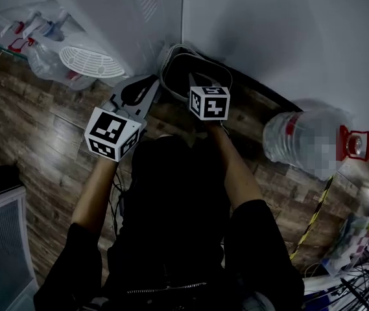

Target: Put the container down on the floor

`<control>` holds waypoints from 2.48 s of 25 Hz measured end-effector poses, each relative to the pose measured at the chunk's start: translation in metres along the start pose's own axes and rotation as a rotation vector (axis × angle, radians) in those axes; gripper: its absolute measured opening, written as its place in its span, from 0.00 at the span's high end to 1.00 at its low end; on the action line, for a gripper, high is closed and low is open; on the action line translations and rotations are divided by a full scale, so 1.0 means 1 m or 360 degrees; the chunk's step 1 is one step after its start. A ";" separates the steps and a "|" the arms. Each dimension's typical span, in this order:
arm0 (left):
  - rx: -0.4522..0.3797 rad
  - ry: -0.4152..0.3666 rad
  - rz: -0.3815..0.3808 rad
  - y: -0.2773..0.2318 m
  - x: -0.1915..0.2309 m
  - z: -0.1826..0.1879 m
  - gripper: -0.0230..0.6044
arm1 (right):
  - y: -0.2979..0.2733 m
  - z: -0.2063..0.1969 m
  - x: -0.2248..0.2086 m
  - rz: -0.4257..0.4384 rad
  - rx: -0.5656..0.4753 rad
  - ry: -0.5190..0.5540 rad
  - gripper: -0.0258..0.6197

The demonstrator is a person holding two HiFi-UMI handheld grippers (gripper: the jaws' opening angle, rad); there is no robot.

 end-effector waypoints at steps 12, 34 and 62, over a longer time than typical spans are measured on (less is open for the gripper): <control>0.0023 0.0036 -0.0096 -0.008 -0.012 0.048 0.92 | 0.070 0.063 -0.018 -0.0103 -0.0174 0.0036 0.94; 0.0369 0.0102 -0.0067 0.085 -0.032 0.301 0.92 | 0.272 0.238 0.170 -0.0040 0.0085 -0.0063 0.94; 0.0182 0.0120 -0.0075 0.254 -0.106 0.436 0.92 | 0.486 0.307 0.355 -0.0129 -0.0262 0.0165 0.95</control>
Point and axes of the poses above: the fingertips, and each gripper's own axes: y backward along the fingers, x to its left, z out of its top, the point moved 4 cm from there along y, backward along the fingers, and after that the axes turned 13 degrees about z, right-handed, at the moved point
